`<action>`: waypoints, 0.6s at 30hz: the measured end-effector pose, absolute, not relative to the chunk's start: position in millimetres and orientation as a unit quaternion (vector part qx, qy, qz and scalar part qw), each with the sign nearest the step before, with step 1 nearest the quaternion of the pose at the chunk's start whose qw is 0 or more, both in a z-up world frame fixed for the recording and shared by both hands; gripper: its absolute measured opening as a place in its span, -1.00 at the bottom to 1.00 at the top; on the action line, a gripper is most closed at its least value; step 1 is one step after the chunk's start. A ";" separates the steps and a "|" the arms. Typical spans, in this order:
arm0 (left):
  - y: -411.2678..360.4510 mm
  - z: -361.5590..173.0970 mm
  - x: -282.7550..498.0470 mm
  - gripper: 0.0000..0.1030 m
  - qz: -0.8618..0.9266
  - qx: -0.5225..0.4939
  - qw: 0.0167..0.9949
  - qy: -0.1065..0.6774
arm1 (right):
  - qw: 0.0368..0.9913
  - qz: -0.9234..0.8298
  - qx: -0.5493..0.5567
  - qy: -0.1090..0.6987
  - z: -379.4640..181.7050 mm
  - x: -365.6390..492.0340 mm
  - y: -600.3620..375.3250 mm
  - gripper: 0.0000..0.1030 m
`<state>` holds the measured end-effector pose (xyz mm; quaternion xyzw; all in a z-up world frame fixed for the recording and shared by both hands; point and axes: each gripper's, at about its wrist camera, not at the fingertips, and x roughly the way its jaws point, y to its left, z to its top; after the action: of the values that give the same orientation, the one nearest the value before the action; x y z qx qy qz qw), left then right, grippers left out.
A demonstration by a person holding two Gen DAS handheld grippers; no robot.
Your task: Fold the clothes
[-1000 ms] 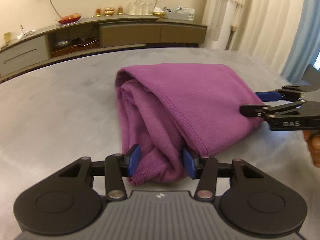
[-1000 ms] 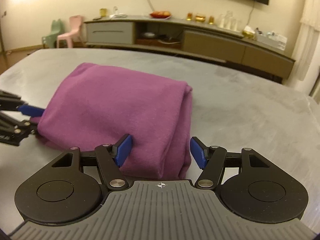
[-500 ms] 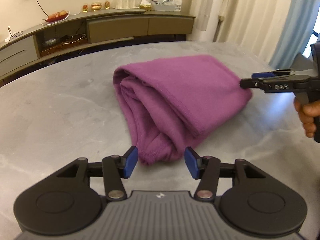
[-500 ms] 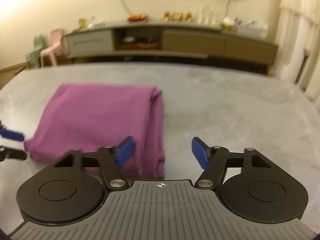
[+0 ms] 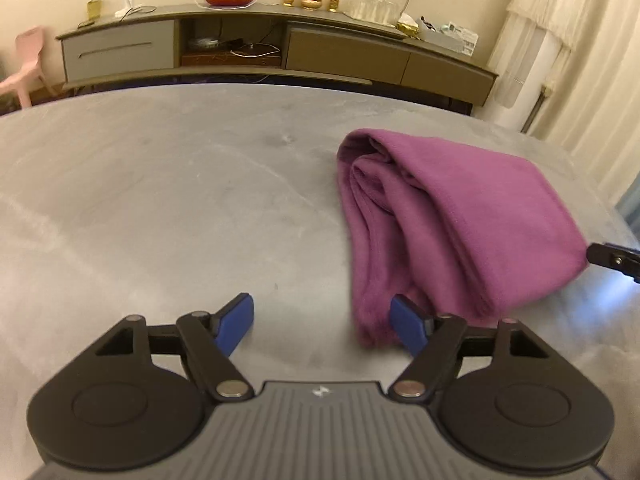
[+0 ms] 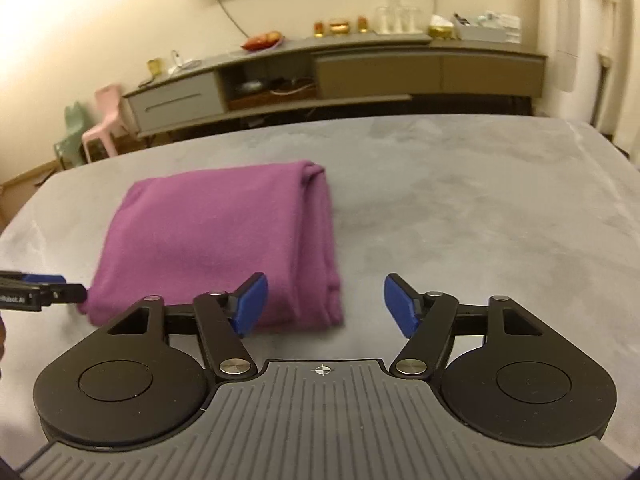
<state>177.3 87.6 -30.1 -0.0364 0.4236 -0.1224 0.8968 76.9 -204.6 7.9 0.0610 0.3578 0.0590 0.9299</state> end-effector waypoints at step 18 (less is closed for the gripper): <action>-10.0 -13.5 46.2 1.00 -0.150 -0.034 0.917 0.367 | 0.930 0.067 -0.005 0.360 17.8 -26.3 -174.6 0.86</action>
<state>46.2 -10.0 -13.5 -0.0344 0.3670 -0.1502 0.9174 -26.3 -174.6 17.8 -0.0055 0.3601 0.0673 0.9305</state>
